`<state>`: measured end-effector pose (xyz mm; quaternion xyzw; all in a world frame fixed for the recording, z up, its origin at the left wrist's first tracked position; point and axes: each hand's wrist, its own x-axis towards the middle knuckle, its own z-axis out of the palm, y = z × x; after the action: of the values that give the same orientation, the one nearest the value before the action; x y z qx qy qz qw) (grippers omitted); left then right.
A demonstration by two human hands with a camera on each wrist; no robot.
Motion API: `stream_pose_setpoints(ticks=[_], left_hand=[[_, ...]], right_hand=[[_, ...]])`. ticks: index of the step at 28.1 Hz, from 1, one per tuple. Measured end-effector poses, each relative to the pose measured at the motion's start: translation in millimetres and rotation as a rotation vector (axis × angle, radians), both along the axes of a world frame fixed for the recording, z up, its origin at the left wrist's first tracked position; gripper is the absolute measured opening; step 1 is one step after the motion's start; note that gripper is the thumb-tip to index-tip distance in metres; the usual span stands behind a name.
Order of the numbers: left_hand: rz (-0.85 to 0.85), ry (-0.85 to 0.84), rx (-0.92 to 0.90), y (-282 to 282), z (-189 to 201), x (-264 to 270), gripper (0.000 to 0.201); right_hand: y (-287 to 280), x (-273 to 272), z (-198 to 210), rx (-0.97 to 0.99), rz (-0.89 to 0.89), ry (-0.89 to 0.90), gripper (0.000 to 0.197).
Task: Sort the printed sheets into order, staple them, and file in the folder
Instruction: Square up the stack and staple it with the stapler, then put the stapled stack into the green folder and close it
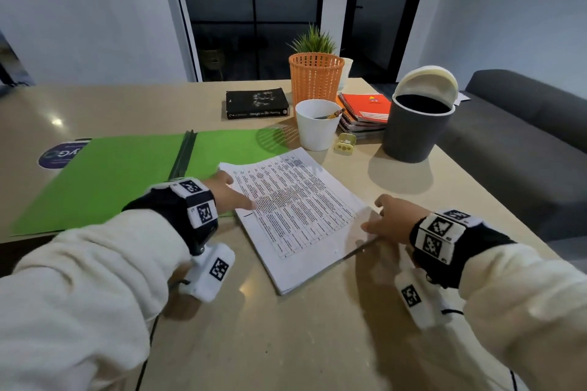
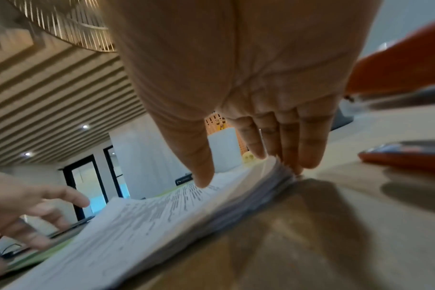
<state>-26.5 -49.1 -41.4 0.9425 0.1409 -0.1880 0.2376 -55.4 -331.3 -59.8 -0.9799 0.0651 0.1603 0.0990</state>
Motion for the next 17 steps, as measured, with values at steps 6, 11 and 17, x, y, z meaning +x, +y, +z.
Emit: stream_pose_setpoints(ticks=[6, 11, 17], left_hand=[[0.357, 0.04, -0.532, 14.8, -27.5, -13.7, 0.077], [0.366, 0.017, -0.654, -2.6, -35.7, -14.0, 0.077], [0.263, 0.012, -0.42, -2.3, -28.0, -18.2, 0.04]], right_hand=[[6.5, 11.8, -7.4, 0.027, -0.082, 0.034, 0.05], [5.4, 14.4, -14.0, 0.036, -0.095, 0.081, 0.038], [9.1, 14.1, -10.1, 0.11, -0.071, -0.065, 0.016]])
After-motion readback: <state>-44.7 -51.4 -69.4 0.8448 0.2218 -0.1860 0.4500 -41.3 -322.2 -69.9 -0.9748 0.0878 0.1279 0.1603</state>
